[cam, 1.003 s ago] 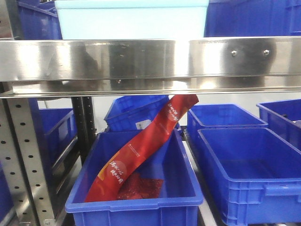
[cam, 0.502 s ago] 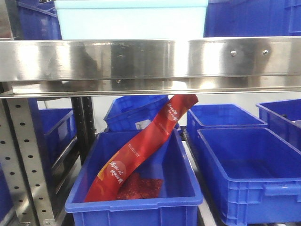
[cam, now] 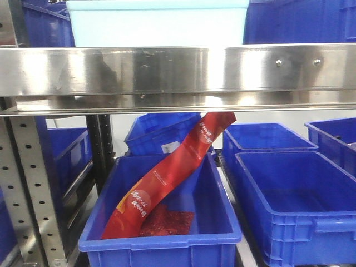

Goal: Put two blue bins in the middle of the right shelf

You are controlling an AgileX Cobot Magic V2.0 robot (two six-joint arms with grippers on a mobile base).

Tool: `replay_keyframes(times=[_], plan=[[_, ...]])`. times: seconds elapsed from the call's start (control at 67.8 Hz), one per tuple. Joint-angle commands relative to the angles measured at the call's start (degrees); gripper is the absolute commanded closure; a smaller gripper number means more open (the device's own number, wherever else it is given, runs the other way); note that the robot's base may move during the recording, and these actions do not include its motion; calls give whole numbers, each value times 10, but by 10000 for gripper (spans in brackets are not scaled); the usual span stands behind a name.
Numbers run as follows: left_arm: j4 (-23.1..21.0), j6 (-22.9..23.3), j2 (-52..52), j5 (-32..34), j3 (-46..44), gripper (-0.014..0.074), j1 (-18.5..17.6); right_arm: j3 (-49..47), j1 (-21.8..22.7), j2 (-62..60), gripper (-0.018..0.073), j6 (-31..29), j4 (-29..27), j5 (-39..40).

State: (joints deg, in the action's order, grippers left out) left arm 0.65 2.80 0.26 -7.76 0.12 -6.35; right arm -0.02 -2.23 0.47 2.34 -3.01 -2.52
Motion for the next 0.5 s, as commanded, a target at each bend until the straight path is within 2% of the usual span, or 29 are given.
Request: replay_keyframes(times=[0.0,0.487], plan=[[-3,-3,-3,10,-1,707,0,0,3,-5,721,-5,7,6],[-3,-3,-3,10,-1,707,0,0,3,-5,721,-5,7,6]])
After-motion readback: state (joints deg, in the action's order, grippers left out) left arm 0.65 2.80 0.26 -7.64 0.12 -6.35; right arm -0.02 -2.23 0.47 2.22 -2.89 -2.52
